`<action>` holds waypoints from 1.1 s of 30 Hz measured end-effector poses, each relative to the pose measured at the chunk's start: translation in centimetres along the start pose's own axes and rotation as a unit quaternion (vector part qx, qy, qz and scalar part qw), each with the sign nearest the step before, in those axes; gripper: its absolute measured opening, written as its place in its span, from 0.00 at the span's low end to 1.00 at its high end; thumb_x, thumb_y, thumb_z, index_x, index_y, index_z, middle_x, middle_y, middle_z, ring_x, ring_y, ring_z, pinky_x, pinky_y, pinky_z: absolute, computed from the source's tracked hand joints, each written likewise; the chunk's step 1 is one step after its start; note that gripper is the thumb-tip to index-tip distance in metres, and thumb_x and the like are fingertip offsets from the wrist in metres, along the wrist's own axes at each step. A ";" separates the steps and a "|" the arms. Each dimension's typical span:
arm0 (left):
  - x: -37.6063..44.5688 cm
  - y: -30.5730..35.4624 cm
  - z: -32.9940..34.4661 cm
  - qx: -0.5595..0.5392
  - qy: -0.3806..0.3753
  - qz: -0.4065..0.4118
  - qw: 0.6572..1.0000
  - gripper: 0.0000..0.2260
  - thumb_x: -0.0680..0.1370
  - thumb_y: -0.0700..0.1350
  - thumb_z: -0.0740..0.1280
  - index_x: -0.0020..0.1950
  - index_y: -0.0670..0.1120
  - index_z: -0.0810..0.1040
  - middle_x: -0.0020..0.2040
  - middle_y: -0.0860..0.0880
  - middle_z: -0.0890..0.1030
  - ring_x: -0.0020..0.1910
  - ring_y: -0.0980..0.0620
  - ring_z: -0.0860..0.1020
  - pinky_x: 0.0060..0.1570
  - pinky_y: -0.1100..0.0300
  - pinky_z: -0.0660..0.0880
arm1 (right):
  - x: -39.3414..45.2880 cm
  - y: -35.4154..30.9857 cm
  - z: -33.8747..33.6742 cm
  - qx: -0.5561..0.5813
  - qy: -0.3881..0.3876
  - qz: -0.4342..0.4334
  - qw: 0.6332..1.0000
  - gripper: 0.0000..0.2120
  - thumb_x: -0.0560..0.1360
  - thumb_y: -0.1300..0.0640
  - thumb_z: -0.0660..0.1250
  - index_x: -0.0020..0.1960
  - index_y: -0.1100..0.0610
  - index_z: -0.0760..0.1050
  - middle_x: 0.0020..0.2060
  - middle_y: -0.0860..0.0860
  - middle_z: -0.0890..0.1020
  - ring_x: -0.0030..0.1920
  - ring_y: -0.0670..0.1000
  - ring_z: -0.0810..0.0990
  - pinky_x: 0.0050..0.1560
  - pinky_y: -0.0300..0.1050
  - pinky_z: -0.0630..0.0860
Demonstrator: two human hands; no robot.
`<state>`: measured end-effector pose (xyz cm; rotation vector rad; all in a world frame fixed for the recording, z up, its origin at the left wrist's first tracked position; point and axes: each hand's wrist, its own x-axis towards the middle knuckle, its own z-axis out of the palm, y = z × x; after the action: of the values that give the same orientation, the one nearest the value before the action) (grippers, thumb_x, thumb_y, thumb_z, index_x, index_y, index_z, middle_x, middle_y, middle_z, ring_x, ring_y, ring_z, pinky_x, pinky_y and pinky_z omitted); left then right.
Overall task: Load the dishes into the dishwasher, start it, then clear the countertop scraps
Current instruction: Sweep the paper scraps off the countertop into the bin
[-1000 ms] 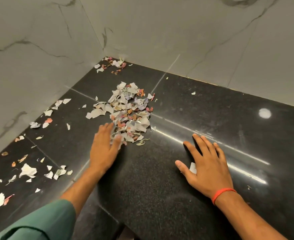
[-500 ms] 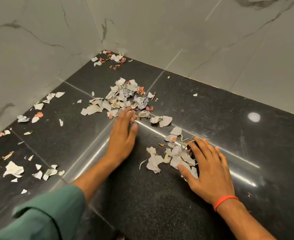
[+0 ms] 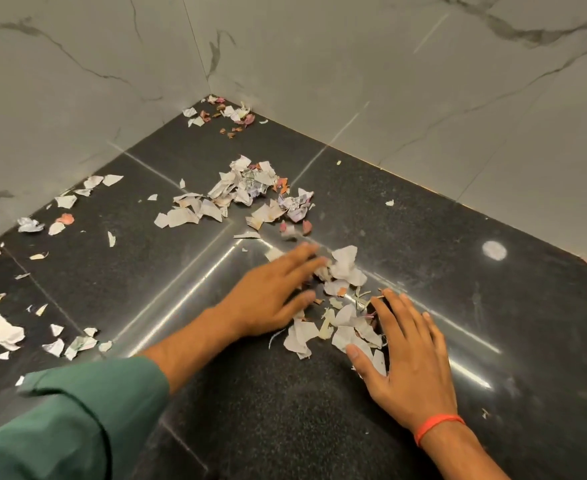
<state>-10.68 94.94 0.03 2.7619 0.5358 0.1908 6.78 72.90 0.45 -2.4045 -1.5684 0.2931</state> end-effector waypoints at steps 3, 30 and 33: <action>-1.3 2.0 0.8 -0.010 0.003 0.077 0.997 0.26 0.86 0.57 0.56 0.83 0.51 0.59 0.84 0.48 0.54 0.83 0.52 0.53 0.78 0.56 0.61 | 0.0 0.0 -0.1 0.002 -0.005 0.002 1.000 0.41 0.75 0.24 0.45 0.81 0.47 0.58 0.81 0.45 0.57 0.81 0.47 0.51 0.80 0.55 0.48; 7.7 3.9 1.7 -0.137 0.001 -0.016 0.990 0.24 0.85 0.50 0.57 0.81 0.48 0.61 0.80 0.48 0.66 0.81 0.50 0.58 0.78 0.46 0.59 | -0.2 0.2 0.1 0.085 0.030 0.017 0.996 0.45 0.73 0.22 0.45 0.82 0.45 0.43 0.82 0.45 0.45 0.81 0.47 0.50 0.79 0.55 0.52; 6.4 5.5 2.5 -0.121 -0.060 0.072 0.988 0.23 0.87 0.49 0.54 0.82 0.46 0.62 0.82 0.48 0.63 0.83 0.53 0.52 0.81 0.50 0.52 | -0.1 0.3 0.1 0.111 0.046 0.028 0.992 0.46 0.74 0.22 0.46 0.83 0.48 0.45 0.82 0.45 0.45 0.81 0.47 0.51 0.78 0.57 0.58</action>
<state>-2.44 91.85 -0.02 2.5554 0.2637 0.1131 6.98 72.70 0.21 -2.2600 -1.3545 0.3429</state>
